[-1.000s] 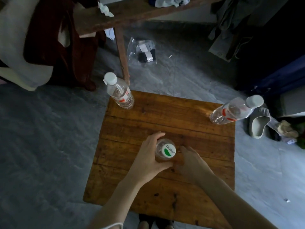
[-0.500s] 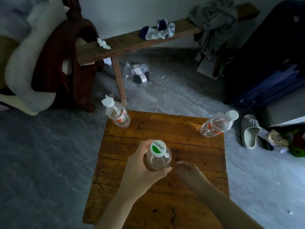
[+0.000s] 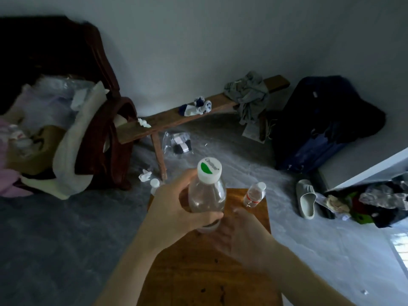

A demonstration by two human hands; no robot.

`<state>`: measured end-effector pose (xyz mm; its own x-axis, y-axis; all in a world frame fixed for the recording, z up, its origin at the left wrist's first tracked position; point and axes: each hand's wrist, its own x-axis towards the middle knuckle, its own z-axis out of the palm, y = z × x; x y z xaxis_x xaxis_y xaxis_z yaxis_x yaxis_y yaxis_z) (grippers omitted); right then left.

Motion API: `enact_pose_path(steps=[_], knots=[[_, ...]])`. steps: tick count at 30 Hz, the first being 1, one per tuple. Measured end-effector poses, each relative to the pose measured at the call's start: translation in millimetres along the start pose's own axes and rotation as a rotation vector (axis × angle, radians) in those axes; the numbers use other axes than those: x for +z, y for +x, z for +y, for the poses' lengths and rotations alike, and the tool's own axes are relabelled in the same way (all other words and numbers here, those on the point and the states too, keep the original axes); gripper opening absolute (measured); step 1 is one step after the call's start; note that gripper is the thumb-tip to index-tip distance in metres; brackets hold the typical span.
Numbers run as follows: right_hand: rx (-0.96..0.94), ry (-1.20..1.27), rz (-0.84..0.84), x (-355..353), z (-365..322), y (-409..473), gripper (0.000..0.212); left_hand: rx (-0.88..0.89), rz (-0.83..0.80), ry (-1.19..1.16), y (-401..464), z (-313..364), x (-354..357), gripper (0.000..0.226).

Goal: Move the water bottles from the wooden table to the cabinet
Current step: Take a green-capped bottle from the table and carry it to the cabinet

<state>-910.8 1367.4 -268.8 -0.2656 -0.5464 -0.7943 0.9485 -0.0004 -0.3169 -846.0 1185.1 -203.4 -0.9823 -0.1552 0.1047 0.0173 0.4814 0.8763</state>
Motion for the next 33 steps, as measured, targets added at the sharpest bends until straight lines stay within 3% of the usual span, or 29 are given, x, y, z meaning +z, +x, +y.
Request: enact_pose_path(steps=[6,13,26,33], knots=[[-0.090,0.018,-0.097,33,-31,-81,0.052,0.084,0.020,-0.017,9,99,-35,0.065],[-0.075,0.036,-0.172,45,-48,-148,0.065,0.120,-0.006,0.010,5,165,-43,0.068],[-0.142,0.079,-0.289,71,-53,-192,0.069,0.217,-0.057,-0.053,4,214,-77,0.071],[-0.303,0.236,-0.253,64,-26,-219,0.070,0.324,-0.154,-0.129,13,232,-73,0.067]])
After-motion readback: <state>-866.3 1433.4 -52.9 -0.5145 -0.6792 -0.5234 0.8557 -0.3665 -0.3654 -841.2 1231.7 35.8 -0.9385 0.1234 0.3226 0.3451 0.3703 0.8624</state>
